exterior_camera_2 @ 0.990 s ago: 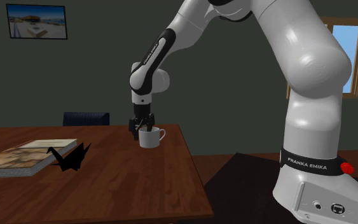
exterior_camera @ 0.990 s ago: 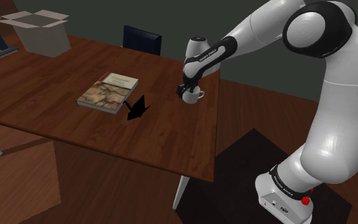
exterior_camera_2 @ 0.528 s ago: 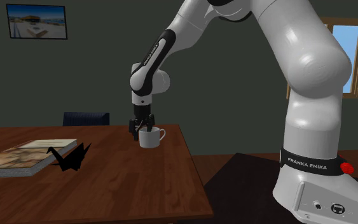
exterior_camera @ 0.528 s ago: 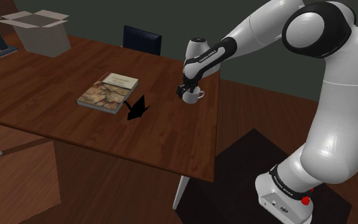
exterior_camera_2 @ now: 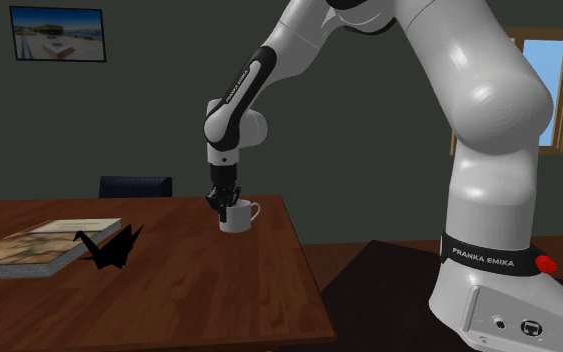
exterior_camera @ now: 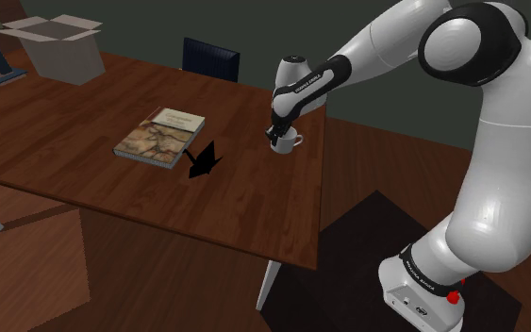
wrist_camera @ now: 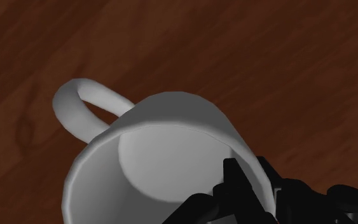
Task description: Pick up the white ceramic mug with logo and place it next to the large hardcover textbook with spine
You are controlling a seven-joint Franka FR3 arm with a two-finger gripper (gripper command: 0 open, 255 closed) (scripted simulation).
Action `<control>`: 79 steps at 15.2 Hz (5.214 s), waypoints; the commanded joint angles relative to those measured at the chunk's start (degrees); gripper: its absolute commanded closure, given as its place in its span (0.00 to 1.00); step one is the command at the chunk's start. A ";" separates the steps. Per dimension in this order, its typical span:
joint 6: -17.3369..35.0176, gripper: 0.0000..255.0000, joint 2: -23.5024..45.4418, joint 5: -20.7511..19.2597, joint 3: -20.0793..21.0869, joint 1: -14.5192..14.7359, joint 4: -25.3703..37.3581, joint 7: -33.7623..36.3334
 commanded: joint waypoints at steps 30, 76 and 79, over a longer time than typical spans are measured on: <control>-17.48 1.00 -13.27 1.95 0.94 -0.55 4.27 -1.90; -23.63 1.00 26.97 -1.74 2.26 10.37 49.93 9.91; -23.63 1.00 26.97 -1.74 2.26 10.37 49.93 9.91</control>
